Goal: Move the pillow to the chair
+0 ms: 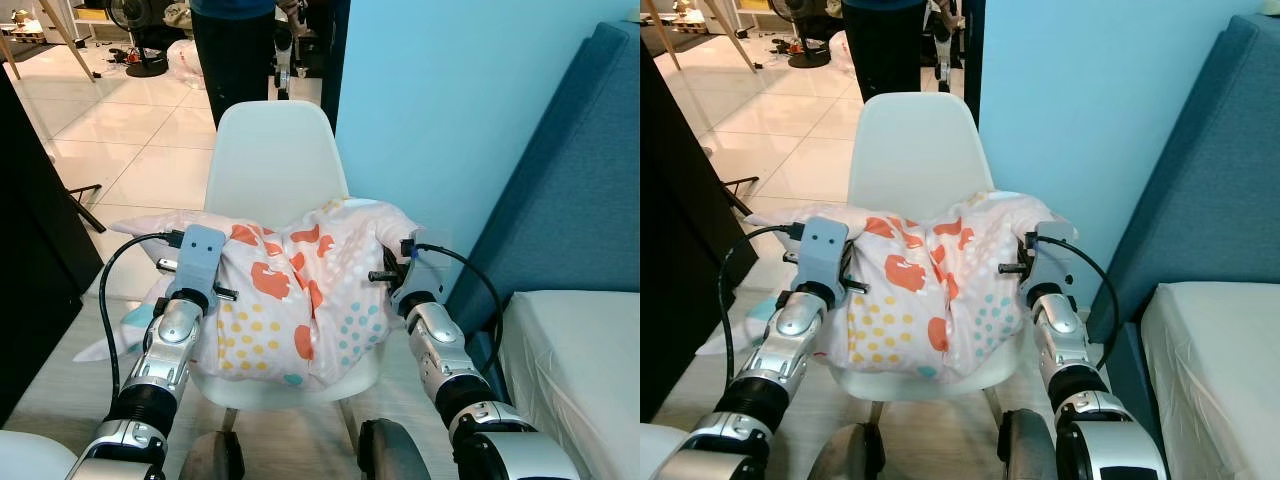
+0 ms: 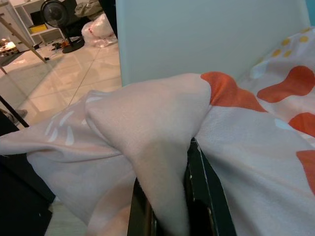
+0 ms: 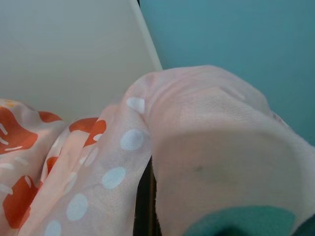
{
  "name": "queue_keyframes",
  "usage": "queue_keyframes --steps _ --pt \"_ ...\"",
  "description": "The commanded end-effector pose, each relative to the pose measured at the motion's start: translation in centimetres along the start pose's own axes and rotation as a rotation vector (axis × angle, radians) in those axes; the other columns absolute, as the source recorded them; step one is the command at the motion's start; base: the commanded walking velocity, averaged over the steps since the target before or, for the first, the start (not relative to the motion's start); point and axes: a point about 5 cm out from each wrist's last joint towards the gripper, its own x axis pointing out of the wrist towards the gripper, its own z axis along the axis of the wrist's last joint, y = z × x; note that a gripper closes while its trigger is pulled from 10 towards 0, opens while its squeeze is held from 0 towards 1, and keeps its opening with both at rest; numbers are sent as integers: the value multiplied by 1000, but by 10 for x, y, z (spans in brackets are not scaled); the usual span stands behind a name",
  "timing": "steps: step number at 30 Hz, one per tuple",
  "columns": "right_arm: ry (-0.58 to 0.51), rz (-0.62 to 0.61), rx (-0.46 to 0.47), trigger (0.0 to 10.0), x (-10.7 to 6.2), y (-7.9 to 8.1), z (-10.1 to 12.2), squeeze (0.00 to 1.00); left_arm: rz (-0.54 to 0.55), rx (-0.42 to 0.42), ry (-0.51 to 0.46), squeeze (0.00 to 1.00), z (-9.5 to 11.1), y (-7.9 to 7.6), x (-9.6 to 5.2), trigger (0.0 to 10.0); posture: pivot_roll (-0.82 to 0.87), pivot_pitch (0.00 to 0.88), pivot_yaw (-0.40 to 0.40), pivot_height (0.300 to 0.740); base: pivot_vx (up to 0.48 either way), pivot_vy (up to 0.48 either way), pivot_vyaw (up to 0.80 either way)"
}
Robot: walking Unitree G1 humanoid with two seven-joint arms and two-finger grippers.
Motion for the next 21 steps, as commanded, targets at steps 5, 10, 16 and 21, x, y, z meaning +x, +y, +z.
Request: queue_keyframes --steps 5,10,16,21 --pt "37 45 -21 10000 4 8 -1 0 -16 -1 -58 0 13 -2 7 10000 38 0 -80 590 0 0 0" --pt "52 53 -25 10000 4 9 -2 0 -21 0 -49 0 11 -1 6 10000 40 0 -82 590 0 0 0" --pt "77 54 -39 10000 4 8 -5 345 -31 -36 -25 1000 7 -3 5 10000 41 0 -84 590 0 0 0" --pt "79 46 -37 10000 4 6 -4 1000 -33 -37 -17 1000 6 -5 6 10000 32 0 -78 590 0 0 0"
